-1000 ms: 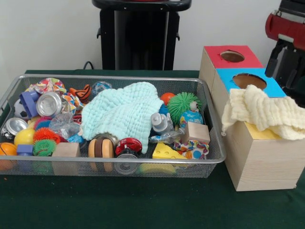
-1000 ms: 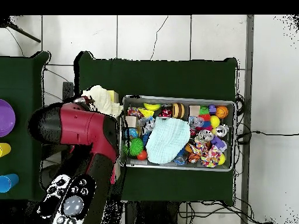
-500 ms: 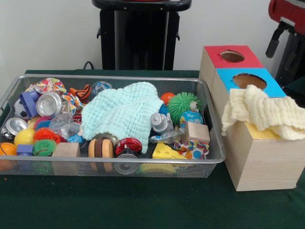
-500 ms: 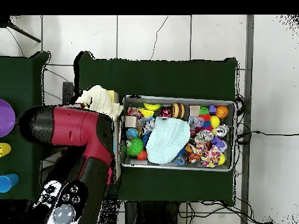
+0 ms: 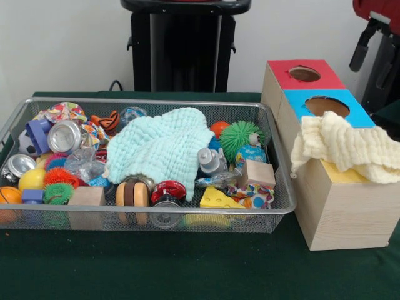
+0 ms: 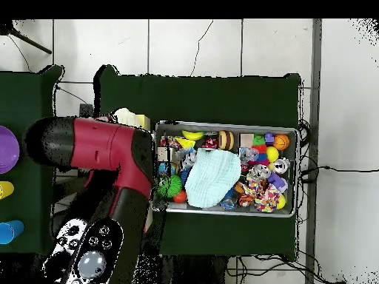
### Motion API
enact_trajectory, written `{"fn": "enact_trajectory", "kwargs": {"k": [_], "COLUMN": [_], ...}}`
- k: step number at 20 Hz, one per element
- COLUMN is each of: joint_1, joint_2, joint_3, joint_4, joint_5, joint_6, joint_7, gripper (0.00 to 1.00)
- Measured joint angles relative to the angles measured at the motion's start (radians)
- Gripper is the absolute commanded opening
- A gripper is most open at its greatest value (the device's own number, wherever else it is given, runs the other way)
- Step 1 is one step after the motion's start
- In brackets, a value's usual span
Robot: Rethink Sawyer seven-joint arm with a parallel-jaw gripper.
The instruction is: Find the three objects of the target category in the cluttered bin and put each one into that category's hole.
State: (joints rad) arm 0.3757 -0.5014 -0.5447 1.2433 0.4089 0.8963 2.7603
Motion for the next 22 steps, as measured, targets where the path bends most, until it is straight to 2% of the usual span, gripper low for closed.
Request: {"fn": "enact_trajectory", "kwargs": {"k": [11, 12, 15, 22], "joint_1": [-0.09, -0.101, -0.105, -0.139], "joint_2": [0.032, 0.04, 0.043, 0.074], "joint_3": [0.0, 0.0, 0.0, 0.0], "joint_4": [-0.111, -0.129, -0.136, -0.205], "joint_5": [-0.038, -0.047, -0.05, -0.072], "joint_6": [0.003, 0.005, 0.007, 0.053], "joint_7": [0.0, 0.0, 0.0, 0.0], "gripper": [1.0, 0.0, 0.0, 0.0]}}
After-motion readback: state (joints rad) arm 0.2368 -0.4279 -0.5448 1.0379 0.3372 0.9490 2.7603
